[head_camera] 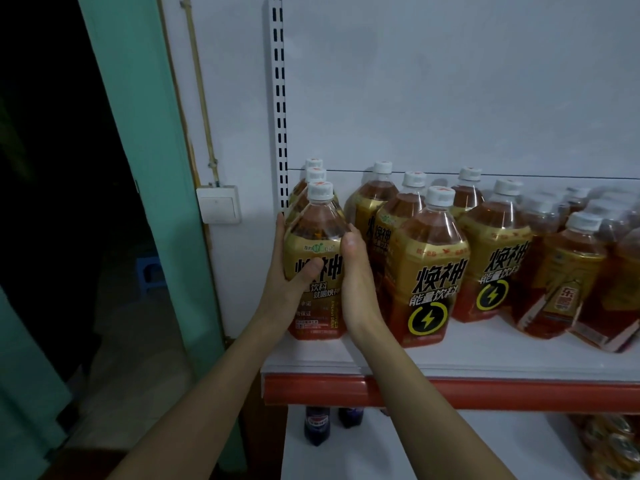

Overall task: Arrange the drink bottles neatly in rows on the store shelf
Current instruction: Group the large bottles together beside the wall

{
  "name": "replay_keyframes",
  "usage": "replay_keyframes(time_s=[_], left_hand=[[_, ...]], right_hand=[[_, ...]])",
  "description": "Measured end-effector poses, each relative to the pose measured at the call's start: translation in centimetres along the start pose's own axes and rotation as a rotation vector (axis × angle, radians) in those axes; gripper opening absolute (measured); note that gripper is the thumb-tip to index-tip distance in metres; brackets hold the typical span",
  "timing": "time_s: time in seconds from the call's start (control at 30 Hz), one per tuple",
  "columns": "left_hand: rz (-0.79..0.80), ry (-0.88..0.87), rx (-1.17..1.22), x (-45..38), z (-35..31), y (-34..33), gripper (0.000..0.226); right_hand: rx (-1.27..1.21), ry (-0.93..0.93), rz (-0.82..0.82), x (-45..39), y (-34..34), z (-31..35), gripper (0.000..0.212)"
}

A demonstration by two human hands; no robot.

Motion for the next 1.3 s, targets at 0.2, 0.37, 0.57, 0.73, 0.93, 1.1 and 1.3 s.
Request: replay_keyframes(time_s=[0.2, 0.37, 0.57, 0.73, 0.93, 1.1, 1.3], left_hand=[[0.021, 0.029, 0.003, 0.1, -0.4, 0.1, 0.101], [0.12, 0.039, -0.039, 0.1, -0.6, 0.7, 0.101], [0.113, 0.015, -0.141, 1.5, -5.0, 2.4, 0.077], [0.005, -0.254, -0.462, 2.6, -9.4, 2.8, 0.059], [0.059, -0.633, -0.727, 2.3, -12.0, -2.4, 0.058], [0.216, -0.585, -0.849, 0.9, -12.2, -8.1, 0.08], [0.392, -0.403, -1.184, -1.7, -11.1, -12.0, 0.117]], right_hand=[[-0.067, 0.046, -0.007, -0.2, -0.6, 0.1, 0.087], [-0.039, -0.01, 0.067, 0.9, -0.4, 1.5, 0.074], [0.142, -0.039, 0.079, 6.1, 3.0, 4.4, 0.058], [0.241, 0.106, -0.132, 9.8, 8.6, 7.3, 0.022], [0.382, 0.259, -0.319, 8.5, 13.2, 7.6, 0.024], [0.511, 0.166, -0.172, 7.0, 15.3, 5.1, 0.094], [0.427, 0.114, 0.016, 5.2, 15.9, 2.6, 0.115]])
Point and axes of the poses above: each hand's wrist, its own x-axis away from the middle knuckle, its own y-axis out of the back of the hand, z = x × y, the point moved 3 cm from there along -x, towards the middle knuckle, and after that the axes turned 6 degrees about -x, right-handed, at the moved point
